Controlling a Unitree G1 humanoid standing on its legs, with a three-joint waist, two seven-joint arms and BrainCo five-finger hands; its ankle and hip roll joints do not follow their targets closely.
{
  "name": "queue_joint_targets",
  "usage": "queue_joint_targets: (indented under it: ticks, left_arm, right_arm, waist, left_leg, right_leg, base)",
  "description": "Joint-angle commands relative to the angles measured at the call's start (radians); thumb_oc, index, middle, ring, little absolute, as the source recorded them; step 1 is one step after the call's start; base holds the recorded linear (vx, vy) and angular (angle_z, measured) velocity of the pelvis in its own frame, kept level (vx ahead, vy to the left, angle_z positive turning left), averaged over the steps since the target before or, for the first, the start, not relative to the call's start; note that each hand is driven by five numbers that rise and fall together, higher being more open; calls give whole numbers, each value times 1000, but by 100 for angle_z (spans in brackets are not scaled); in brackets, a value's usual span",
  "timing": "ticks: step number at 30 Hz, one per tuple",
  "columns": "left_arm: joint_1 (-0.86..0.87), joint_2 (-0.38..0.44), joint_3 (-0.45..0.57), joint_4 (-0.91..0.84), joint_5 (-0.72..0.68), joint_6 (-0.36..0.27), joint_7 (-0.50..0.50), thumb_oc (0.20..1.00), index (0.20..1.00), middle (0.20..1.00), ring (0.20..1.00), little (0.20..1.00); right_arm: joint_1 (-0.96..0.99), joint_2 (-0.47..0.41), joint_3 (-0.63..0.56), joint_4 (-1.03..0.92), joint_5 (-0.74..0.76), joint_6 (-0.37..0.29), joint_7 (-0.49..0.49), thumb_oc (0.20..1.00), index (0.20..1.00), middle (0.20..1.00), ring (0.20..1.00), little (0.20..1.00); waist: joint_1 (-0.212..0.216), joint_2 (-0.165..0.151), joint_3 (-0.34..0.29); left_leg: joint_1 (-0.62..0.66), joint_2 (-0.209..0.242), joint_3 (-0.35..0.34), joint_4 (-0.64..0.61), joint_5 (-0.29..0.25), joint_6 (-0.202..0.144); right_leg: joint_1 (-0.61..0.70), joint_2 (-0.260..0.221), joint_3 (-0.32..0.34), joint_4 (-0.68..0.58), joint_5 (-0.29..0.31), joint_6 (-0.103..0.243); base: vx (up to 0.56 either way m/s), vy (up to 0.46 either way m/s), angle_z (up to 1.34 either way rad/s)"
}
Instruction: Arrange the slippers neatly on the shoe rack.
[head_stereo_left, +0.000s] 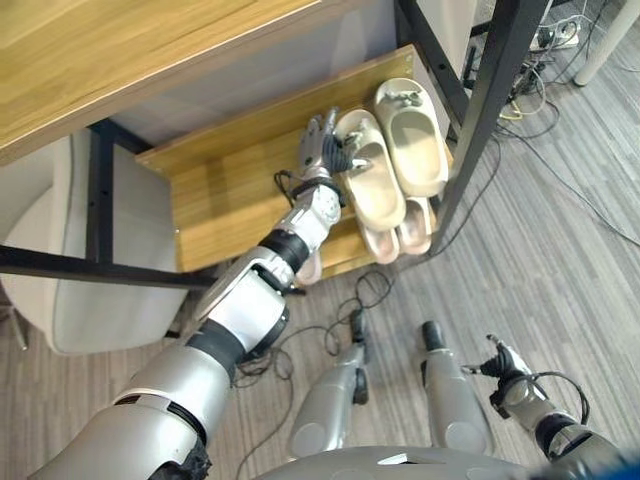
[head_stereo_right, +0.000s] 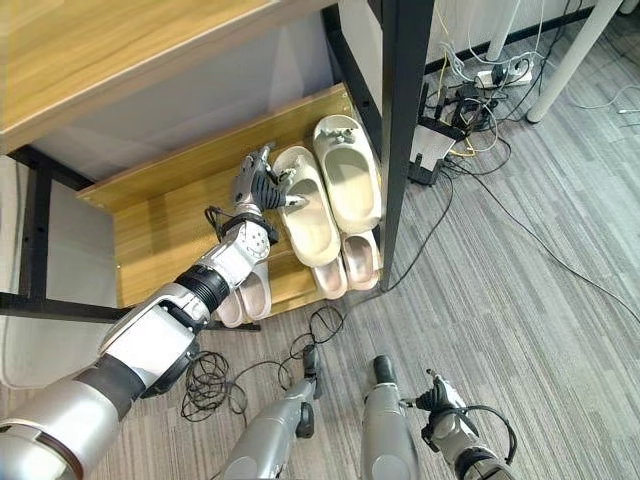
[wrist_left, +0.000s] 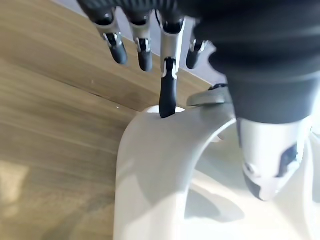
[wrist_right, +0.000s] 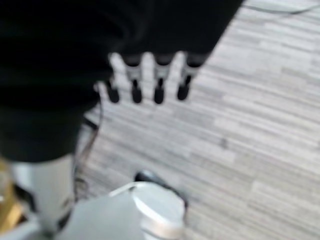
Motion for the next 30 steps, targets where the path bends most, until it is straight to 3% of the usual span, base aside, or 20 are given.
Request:
queue_joint_targets:
  ticks: [1, 15, 30]
  left_arm:
    - [26, -102, 24, 9, -27, -51, -73, 1000, 1000, 1000, 1000, 1000]
    - [44, 12, 62, -150, -7, -65, -30, 1000, 1000, 1000, 1000, 1000]
    - [190, 232, 176, -359, 26, -72, -6, 1000, 1000, 1000, 1000, 1000]
  right_arm:
    - [20, -15, -20, -32, 20, -1, 4, 1000, 1000, 1000, 1000, 1000]
    - [60, -7, -41, -35, 7, -4, 1, 1000, 1000, 1000, 1000, 1000]
    - [97, 9, -68, -68, -15, -9, 7, 1000, 1000, 1000, 1000, 1000]
  waist:
    - [-17, 50, 10]
    - [0, 63, -4]
    - [34, 68, -18]
  left_leg:
    - [-32, -12, -33, 110, -101, -3]
    - [-25, -15, -46, 102, -97, -6]
    - [-24, -21, -57, 104, -98, -9]
  right_leg:
    - [30, -25, 11, -44, -39, 47]
    - [44, -25, -1, -48, -43, 46]
    - [57, -27, -14, -53, -46, 45]
  base:
    - [0, 0, 0]
    - [0, 0, 0]
    - [2, 3, 2]
